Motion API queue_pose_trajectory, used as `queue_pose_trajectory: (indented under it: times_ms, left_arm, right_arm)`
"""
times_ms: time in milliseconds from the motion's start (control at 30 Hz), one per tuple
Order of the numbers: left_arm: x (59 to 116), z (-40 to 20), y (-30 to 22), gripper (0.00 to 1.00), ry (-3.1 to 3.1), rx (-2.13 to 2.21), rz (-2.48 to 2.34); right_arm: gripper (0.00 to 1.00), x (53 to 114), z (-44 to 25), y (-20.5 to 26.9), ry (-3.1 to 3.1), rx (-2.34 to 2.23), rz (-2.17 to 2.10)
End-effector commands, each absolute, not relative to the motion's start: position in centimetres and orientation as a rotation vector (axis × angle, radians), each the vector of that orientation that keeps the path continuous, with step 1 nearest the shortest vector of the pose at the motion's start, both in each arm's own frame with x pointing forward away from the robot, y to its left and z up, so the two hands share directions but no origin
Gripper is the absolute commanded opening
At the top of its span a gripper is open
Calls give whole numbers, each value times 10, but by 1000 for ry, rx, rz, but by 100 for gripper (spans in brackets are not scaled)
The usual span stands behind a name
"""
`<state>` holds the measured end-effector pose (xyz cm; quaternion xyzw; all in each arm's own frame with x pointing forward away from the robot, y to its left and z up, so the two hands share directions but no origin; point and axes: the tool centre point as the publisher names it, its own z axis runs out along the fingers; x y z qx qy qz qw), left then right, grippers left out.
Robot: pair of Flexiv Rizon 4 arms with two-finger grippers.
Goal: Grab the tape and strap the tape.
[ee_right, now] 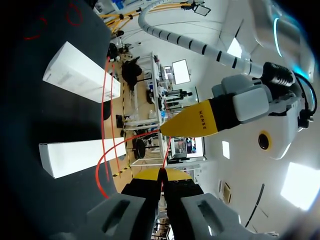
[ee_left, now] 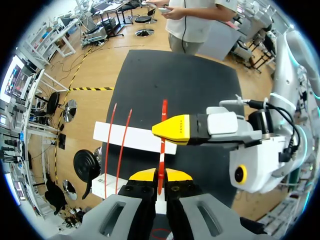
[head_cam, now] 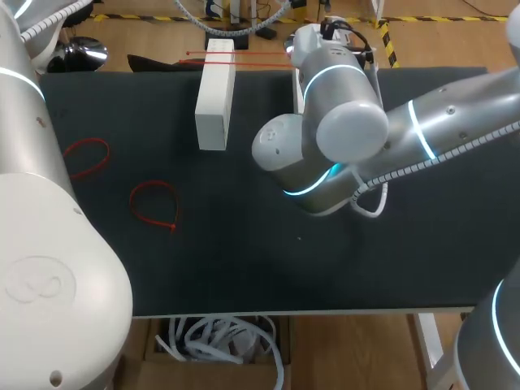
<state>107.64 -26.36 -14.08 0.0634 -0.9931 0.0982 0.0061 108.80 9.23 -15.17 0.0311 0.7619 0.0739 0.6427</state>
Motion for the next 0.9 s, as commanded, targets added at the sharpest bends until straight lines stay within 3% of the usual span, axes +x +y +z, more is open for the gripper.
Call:
queue_pose_trajectory:
  times_ms: [33,900]
  left_arm:
    - [1077,-140,-265,0,-3107,200,302]
    - [1077,-140,-265,0,-3107,200,302]
  right_arm:
    - [0,1087,-148,92,1748,64,176]
    - [0,1088,-142,99,1738,29,221]
